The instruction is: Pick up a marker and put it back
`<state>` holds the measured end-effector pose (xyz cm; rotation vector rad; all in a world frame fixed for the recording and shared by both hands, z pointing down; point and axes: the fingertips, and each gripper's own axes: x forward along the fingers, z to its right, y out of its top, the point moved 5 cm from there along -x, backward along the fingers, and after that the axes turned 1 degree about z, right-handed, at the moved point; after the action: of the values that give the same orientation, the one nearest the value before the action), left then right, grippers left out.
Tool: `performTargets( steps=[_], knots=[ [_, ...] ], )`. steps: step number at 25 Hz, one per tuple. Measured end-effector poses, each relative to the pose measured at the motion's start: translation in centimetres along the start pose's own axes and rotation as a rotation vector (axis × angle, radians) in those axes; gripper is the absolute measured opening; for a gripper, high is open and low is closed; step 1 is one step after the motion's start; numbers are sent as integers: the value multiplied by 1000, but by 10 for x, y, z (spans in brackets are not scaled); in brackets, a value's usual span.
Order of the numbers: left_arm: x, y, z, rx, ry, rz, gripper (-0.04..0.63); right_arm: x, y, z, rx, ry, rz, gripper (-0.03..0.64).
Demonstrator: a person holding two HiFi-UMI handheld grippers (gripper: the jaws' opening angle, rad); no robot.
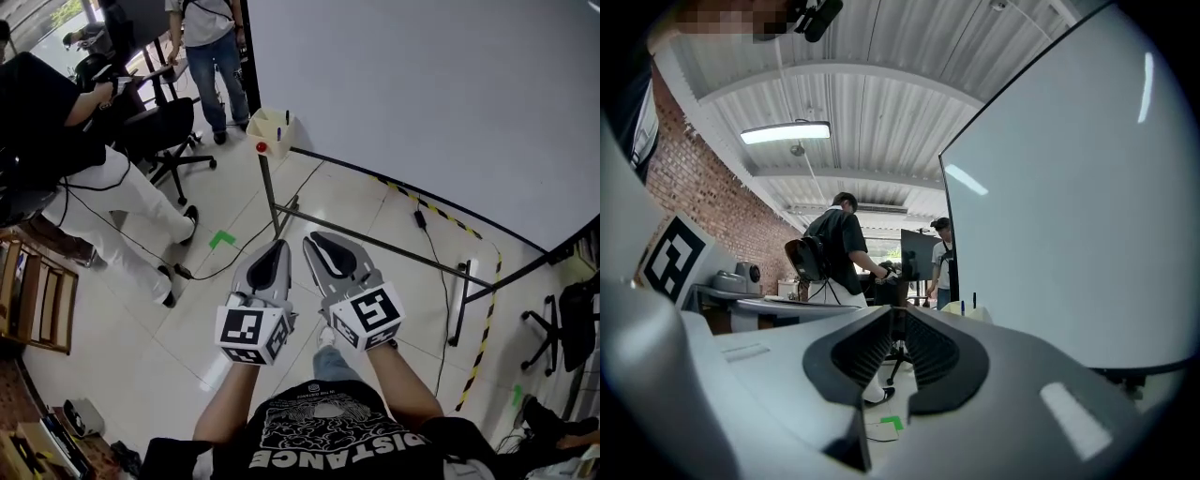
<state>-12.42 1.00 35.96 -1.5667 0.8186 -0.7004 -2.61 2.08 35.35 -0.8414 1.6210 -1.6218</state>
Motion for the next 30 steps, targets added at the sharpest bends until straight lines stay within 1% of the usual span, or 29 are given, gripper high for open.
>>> performTargets(
  steps=[6, 9, 15, 18, 22, 30],
  knots=[
    [57, 9, -24, 13, 48, 1, 6, 52, 4, 42, -3, 60, 7, 18],
    [83, 11, -36, 7, 81, -3, 6, 77, 4, 61, 3, 97, 3, 20],
    [119, 11, -52, -4, 141, -16, 6, 110, 4, 93, -3, 145, 5, 28],
    [133, 13, -56, 10, 164, -13, 6, 123, 1, 107, -13, 164, -2, 64],
    [146, 12, -60, 22, 180, -15, 6, 139, -2, 121, -14, 171, -6, 66],
    [164, 7, -74, 14, 201, -21, 6, 167, -17, 137, -15, 174, -33, 86]
  ],
)
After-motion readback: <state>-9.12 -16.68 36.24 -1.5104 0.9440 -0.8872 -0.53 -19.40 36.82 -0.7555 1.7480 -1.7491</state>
